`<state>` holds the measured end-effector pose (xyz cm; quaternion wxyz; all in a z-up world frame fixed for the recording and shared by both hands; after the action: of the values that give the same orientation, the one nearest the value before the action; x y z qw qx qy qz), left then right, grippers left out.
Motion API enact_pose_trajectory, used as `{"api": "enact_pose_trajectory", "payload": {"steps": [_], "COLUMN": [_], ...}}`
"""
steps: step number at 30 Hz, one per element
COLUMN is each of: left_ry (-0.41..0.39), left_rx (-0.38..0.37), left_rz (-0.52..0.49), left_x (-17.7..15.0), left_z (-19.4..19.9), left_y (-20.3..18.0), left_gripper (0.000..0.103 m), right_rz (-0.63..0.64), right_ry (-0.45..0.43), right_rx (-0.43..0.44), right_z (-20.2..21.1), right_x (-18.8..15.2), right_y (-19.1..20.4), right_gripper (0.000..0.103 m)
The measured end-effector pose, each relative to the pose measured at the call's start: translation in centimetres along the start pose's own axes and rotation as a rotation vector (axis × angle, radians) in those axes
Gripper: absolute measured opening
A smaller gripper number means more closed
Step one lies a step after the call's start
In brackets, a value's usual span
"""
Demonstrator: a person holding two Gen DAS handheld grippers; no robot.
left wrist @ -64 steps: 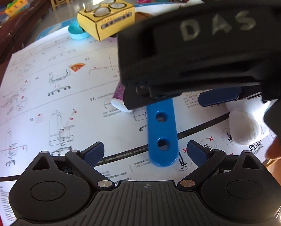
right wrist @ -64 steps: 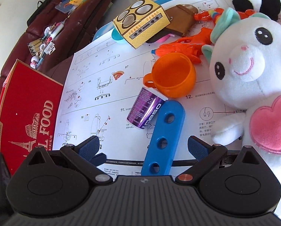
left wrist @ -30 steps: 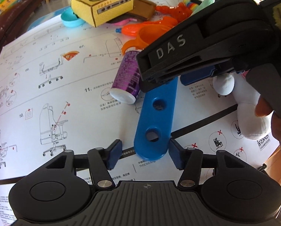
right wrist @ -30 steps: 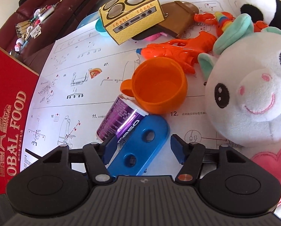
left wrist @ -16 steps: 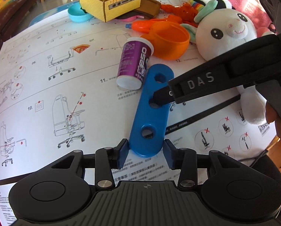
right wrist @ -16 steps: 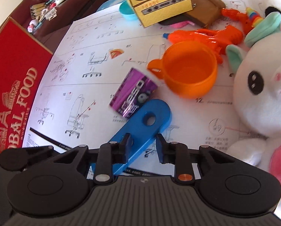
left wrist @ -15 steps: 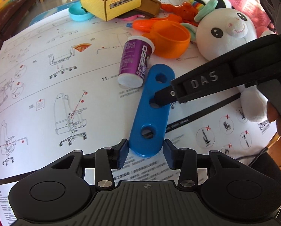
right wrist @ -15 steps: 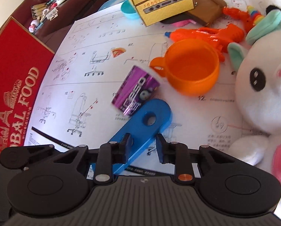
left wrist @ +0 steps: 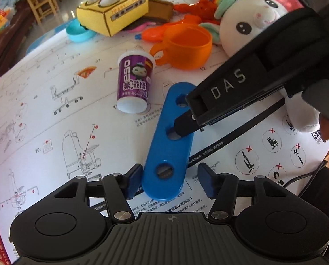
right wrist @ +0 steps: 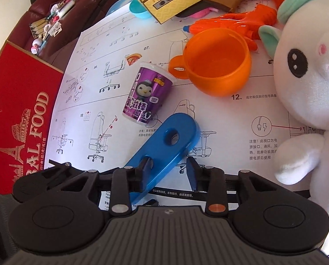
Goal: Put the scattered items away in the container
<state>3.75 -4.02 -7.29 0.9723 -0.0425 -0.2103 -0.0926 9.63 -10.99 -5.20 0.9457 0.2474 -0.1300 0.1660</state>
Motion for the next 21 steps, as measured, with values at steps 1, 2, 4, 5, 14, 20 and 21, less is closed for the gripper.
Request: {"api": "enact_pose_trajectory", "payload": {"steps": [1, 2, 4, 5, 14, 20, 21], "left_ry": [-0.003, -0.003, 0.001, 0.01, 0.077, 0.068, 0.068], "left_rx": [-0.001, -0.008, -0.041, -0.075, -0.267, -0.247, -0.246], "left_rz": [0.009, 0.026, 0.088, 0.135, 0.304, 0.268, 0.265], "left_x": [0.0, 0.1, 0.3, 0.4, -0.4, -0.4, -0.4], "left_z": [0.1, 0.1, 0.2, 0.4, 0.7, 0.5, 0.5], "left_y": [0.1, 0.4, 1.2, 1.7, 3.1, 2.7, 2.7], "left_gripper": [0.059, 0.057, 0.049, 0.043, 0.038, 0.04, 0.042], "right_rz": [-0.007, -0.013, -0.029, -0.038, -0.083, -0.054, -0.051], "right_ry": [-0.002, -0.005, -0.012, -0.017, -0.039, -0.065, -0.064], "right_rx": [0.004, 0.009, 0.023, 0.033, 0.08, 0.079, 0.093], "right_z": [0.0, 0.0, 0.0, 0.0, -0.2, 1.0, 1.2], "right_x": [0.0, 0.0, 0.0, -0.1, -0.3, -0.2, -0.1], "right_y": [-0.1, -0.1, -0.2, -0.2, 0.1, 1.8, 2.1], "right_gripper": [0.041, 0.041, 0.045, 0.049, 0.049, 0.036, 0.036]}}
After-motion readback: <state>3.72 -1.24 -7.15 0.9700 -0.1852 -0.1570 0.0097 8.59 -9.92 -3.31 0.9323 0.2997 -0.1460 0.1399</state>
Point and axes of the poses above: each gripper's, at about its wrist camera, not at the fingertips, and z roughly against the way its jaws point, y to its left, x to its top, the point moved 4 cm from there along -z, roughly the way its jaws point, and after that the axes turned 8 degrees about z, right-handed, at the moved point
